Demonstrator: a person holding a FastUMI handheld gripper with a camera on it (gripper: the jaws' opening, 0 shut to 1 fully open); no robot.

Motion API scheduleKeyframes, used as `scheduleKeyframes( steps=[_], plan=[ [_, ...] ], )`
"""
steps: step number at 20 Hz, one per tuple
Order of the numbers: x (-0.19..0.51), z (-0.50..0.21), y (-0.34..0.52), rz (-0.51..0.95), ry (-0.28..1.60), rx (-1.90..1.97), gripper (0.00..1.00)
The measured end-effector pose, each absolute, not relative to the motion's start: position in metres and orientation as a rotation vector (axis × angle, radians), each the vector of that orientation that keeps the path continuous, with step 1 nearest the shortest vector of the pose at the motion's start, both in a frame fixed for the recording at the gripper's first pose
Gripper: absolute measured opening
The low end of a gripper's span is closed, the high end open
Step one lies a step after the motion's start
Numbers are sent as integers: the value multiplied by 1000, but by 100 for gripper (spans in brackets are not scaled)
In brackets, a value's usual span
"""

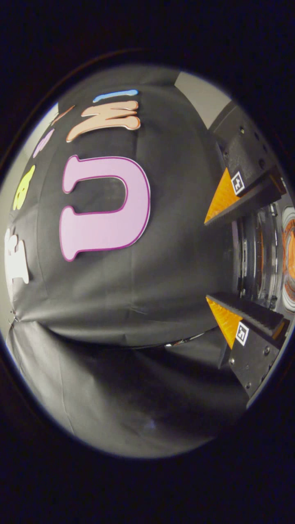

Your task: Put the clothes into the washing machine and then close the washing machine lid.

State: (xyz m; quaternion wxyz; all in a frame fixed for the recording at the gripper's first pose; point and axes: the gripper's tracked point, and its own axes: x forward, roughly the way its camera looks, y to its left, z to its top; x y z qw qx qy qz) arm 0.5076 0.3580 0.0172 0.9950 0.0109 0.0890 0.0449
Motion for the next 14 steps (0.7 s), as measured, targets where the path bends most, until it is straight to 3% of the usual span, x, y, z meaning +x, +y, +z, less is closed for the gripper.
scheduleKeyframes(
  steps=[5,14],
  plan=[
    [532,-16,353,91,300,30,97],
    [512,0,346,58,171,23,99]
  ],
)
